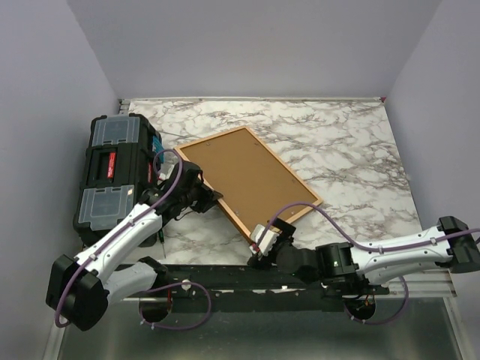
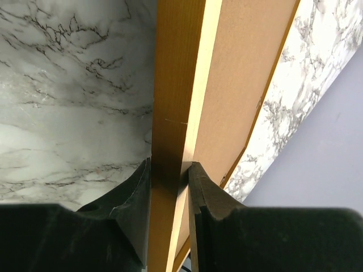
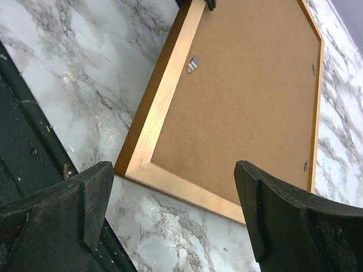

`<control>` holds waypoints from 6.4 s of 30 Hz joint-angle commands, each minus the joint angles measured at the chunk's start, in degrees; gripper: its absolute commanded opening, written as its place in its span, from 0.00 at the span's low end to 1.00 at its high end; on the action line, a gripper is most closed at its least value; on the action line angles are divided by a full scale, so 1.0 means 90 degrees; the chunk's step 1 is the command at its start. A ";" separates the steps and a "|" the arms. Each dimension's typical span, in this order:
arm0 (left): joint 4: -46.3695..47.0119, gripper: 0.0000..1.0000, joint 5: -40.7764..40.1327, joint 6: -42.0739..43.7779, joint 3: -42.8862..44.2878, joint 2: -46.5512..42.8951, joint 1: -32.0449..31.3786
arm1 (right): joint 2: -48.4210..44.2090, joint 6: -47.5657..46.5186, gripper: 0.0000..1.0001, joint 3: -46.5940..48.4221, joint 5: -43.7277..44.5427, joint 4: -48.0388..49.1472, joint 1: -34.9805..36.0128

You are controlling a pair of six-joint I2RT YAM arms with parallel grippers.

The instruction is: Take the photo out of the frame

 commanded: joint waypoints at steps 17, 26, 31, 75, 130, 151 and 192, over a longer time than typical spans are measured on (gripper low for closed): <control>-0.0399 0.00 0.0543 0.0633 0.0463 -0.0115 0.0646 | 0.0140 -0.5115 0.96 -0.3114 -0.0045 0.6830 -0.0221; -0.0407 0.00 0.0633 0.0653 0.0365 -0.0254 0.0686 | 0.0741 -0.5005 0.95 -0.2801 -0.1238 0.6484 -0.0961; -0.0384 0.00 0.0764 0.0646 0.0401 -0.0212 0.0696 | 0.1369 -0.5078 0.95 -0.2617 -0.1606 0.6739 -0.1214; -0.2020 0.75 -0.2334 0.3466 0.2791 -0.2516 0.0781 | 0.1084 -0.3631 0.00 -0.2208 -0.2043 0.6352 -0.1843; -0.1854 0.74 -0.1593 0.2912 0.2170 -0.3357 0.0784 | 0.0879 0.5826 0.00 -0.3166 -0.5503 0.6576 -0.6849; -0.1564 0.74 -0.1314 0.2706 0.1762 -0.3385 0.0784 | 0.1119 0.7841 0.00 -0.4494 -0.4397 0.7011 -0.6817; -0.1030 0.75 -0.1060 0.4115 0.2073 -0.2699 0.0784 | -0.1250 0.8503 0.91 -0.1258 -0.4281 -0.3442 -0.4771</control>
